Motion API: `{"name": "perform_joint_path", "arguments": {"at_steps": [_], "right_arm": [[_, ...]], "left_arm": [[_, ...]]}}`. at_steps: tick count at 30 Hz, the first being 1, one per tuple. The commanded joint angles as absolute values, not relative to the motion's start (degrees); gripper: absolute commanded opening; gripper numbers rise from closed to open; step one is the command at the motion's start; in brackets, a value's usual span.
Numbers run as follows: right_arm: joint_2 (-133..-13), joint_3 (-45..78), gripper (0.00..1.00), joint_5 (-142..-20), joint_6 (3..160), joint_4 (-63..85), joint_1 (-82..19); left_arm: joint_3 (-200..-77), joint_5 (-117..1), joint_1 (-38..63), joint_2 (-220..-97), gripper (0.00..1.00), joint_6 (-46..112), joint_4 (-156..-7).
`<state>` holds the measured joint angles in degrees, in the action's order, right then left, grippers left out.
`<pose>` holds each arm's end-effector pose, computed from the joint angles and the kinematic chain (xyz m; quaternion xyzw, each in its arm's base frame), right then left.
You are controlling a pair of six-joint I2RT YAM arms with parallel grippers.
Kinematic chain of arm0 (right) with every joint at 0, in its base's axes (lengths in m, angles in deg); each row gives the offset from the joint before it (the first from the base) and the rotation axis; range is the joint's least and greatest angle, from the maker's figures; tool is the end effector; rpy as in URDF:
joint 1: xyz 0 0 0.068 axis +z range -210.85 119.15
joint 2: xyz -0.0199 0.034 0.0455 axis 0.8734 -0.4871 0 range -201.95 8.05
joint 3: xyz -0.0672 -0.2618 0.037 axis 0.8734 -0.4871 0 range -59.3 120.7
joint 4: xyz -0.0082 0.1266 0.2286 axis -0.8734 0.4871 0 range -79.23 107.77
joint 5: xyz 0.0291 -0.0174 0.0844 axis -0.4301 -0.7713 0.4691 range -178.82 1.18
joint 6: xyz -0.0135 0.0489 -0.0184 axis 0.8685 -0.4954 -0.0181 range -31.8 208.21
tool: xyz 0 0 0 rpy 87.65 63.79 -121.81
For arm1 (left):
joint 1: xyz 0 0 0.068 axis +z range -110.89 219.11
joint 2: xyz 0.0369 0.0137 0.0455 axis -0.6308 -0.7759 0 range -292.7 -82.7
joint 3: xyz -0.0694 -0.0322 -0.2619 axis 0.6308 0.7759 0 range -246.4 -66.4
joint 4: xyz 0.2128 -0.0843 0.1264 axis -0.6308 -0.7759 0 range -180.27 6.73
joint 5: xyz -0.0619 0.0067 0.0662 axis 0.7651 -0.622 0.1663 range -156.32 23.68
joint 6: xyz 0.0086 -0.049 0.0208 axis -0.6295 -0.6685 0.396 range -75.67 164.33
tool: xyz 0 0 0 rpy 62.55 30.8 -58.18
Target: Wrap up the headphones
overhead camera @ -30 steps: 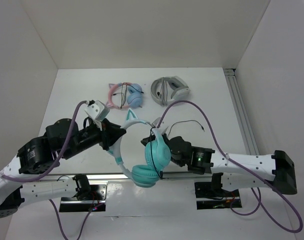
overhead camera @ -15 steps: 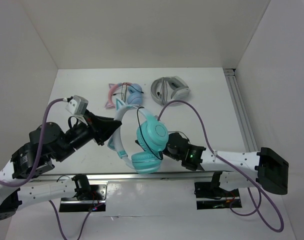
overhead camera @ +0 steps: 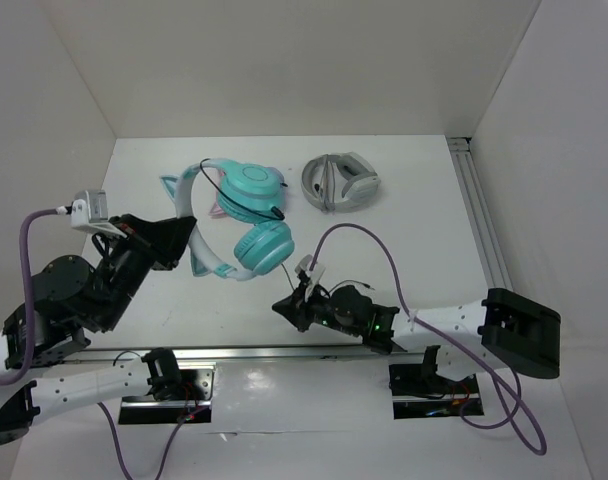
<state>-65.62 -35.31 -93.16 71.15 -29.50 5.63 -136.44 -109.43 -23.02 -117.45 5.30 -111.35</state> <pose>0.1054 0.2357 0.2009 -0.2964 0.7026 0.4090 0.5012 0.0531 -0.0483 0.4671 -0.1468 0.6577 -0.3848 0.6307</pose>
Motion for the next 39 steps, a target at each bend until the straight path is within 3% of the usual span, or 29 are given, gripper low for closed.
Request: {"name": "perform_joint_path", "arguments": {"at_steps": [1,5,9,12,17,20,21,22,28,35,39], "right_arm": [[-66.0,-35.6,0.05,-95.8,70.3,-37.4,10.2],[-66.6,-36.1,0.05,-98.6,70.3,-36.7,14.8],[-66.6,-36.7,0.14,-101.5,69.7,-36.2,19.0],[-67.3,-36.7,0.14,-102.7,69.7,-35.6,21.5],[-66.1,-37.4,0.14,-103.2,69.1,-35.5,24.7],[-65.0,-38.0,0.09,-104.3,69.1,-35.6,26.9],[-65.0,-38.0,0.01,-104.9,69.1,-35.1,27.5],[-63.8,-38.0,0.0,-106.3,69.1,-33.3,28.7],[-61.7,-30.8,0.0,-115.4,70.2,-18.0,35.8],[-64.1,-18.8,0.0,-132.4,71.9,2.5,44.3],[-66.1,-6.3,0.0,-146.2,70.6,18.6,45.8]], "left_arm": [[-138.8,-119.0,-23.1,-117.9,0.0,1.3,-106.5],[-142.2,-125.8,-23.1,-120.8,0.0,3.4,-109.7],[-142.2,-133.7,-23.1,-123.1,0.0,4.0,-111.4],[-142.2,-138.0,-23.1,-124.8,0.0,4.5,-111.4],[-141.6,-143.5,-23.1,-129.3,0.0,14.3,-103.4],[-138.0,-141.4,-19.3,-130.0,0.0,23.8,-92.6],[-137.2,-139.6,-16.2,-130.7,0.0,24.9,-91.5],[-136.6,-138.3,-14.3,-130.7,0.0,24.9,-91.4],[-137.3,-127.2,-0.5,-136.4,0.0,16.2,-103.3],[-135.8,-125.5,1.5,-141.0,0.0,15.4,-109.5],[-139.1,-115.5,3.7,-146.5,0.0,18.8,-116.8]]}}
